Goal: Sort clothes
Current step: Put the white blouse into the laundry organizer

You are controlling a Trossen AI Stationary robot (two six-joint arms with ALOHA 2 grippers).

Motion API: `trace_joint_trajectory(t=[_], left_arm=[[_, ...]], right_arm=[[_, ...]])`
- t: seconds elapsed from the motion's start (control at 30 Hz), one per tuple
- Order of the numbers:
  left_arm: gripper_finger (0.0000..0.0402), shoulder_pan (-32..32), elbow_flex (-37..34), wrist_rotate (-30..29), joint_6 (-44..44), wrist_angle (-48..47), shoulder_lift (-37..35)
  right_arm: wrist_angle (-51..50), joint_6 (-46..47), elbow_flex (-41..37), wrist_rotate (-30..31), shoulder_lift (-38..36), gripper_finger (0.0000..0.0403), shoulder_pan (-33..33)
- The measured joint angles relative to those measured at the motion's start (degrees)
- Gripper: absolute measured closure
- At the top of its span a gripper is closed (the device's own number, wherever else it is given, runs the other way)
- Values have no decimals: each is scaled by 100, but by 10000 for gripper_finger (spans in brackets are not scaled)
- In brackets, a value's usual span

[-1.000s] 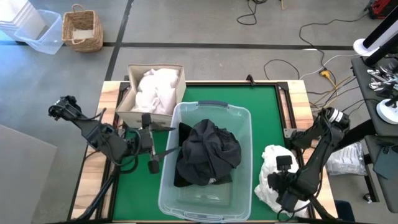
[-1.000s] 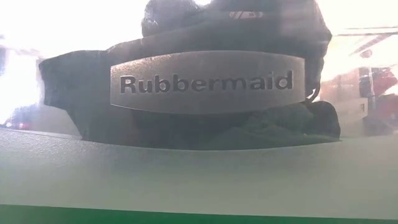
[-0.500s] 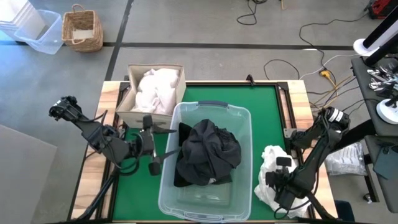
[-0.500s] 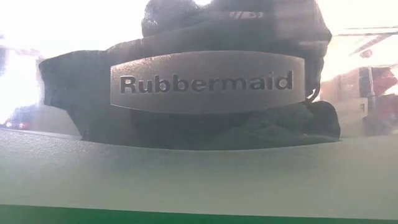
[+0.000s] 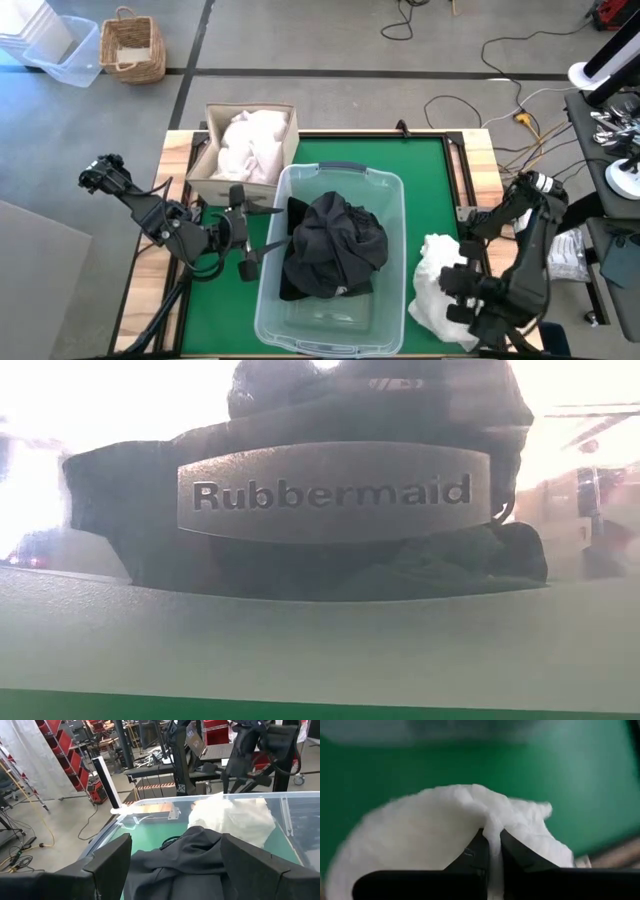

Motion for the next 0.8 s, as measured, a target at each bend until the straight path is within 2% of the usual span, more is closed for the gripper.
trace_joint_trajectory(t=[0.07, 0.2, 0.27, 0.47, 0.67, 0.8], left_arm=[[121, 0, 9, 0, 0, 2, -2], [121, -2, 19, 0, 0, -6, -6], [121, 0, 19, 0, 9, -8, -9], [121, 0, 21, -4, 43, 104, -22], [121, 0, 57, -7, 43, 220, -33], [121, 0, 115, -28, 85, 243, -35]], right_arm=[[78, 98, 99, 555, -107, 389, 72], [26, 936, 136, 1682, -248, 390, 128], [29, 1073, 129, 1998, -257, 390, 125], [38, 505, 253, 2029, -366, 390, 128], [42, -805, 1018, 2022, -845, 390, 128], [27, -1675, 1532, 2593, -1419, 390, 128]])
